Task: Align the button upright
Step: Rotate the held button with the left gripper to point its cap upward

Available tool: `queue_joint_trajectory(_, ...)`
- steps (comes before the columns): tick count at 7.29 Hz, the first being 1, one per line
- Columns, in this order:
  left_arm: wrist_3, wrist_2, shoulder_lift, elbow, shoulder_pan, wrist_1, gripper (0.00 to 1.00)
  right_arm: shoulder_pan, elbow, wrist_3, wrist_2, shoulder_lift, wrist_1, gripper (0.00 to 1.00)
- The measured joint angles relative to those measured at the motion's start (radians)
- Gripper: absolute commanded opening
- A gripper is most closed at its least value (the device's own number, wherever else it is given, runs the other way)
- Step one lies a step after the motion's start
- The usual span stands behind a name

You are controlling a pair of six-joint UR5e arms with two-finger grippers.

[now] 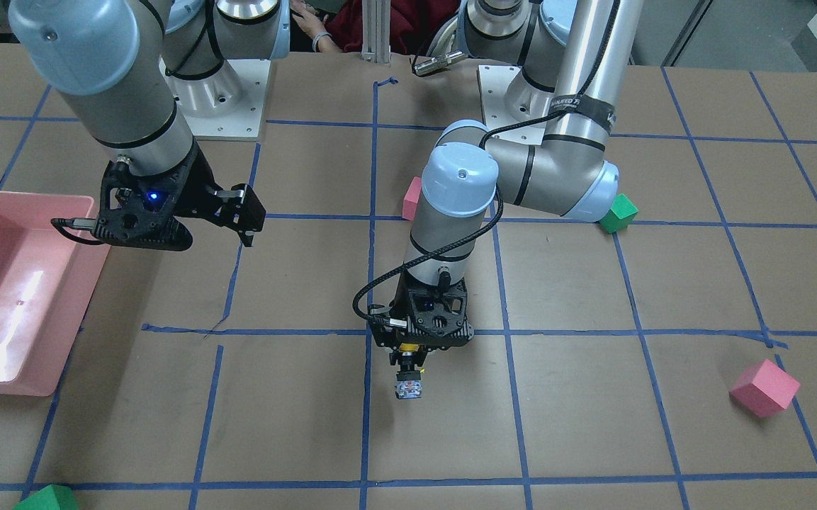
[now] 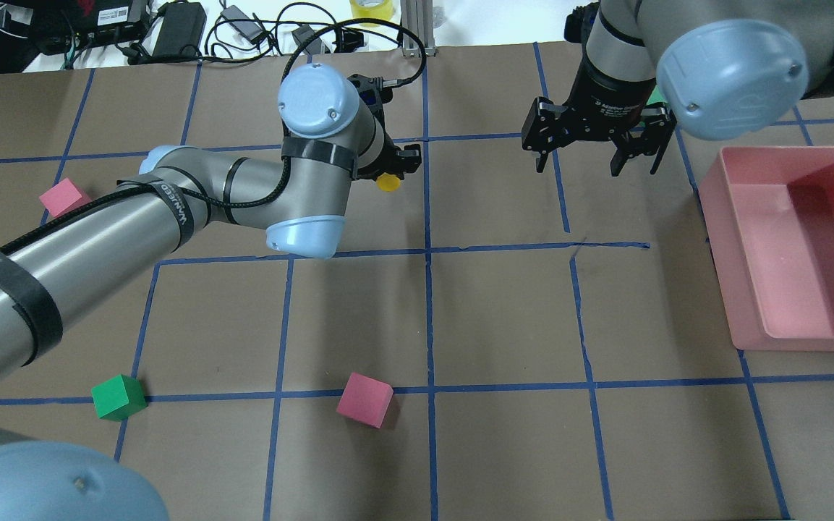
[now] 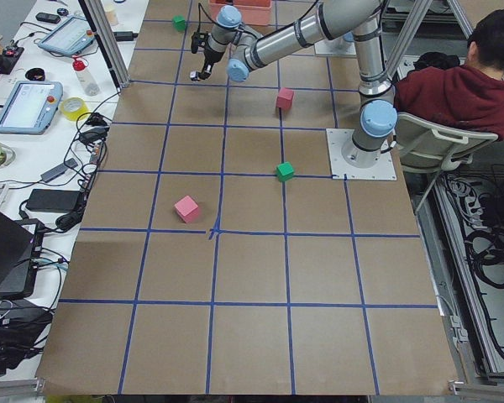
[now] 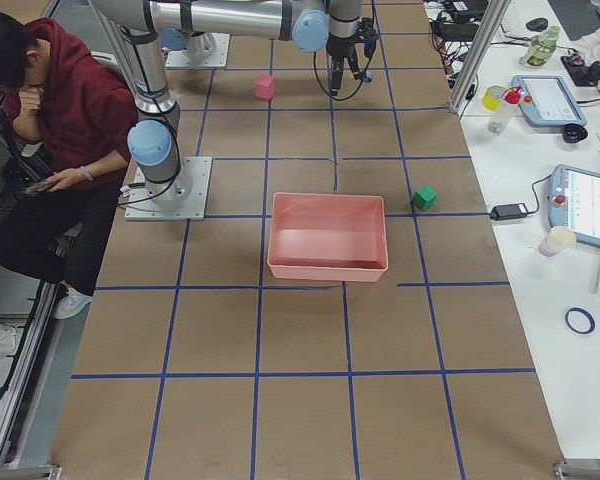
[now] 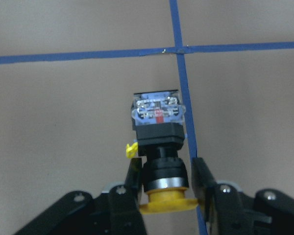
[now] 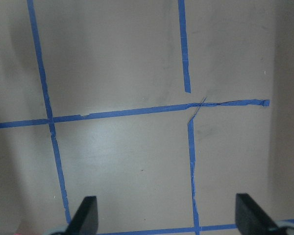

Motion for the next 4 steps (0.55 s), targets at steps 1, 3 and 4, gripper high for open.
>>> queue_joint_trajectory(1,-0.101,-0.040,0.018,0.018,0.001,-0.108,0.00,-0.001,-0.003,0.003,-0.004,-0.005,0.017,1.00)
queue_joint_trajectory(3,-0.326,-0.159,0.034,0.032,0.002,-0.224,0.00,0.000,-0.018,0.007,-0.004,-0.021,0.066,1.00)
queue_joint_trajectory(4,-0.446,-0.232,0.034,0.034,0.003,-0.254,0.00,0.000,-0.023,0.007,-0.012,-0.052,0.098,1.00)
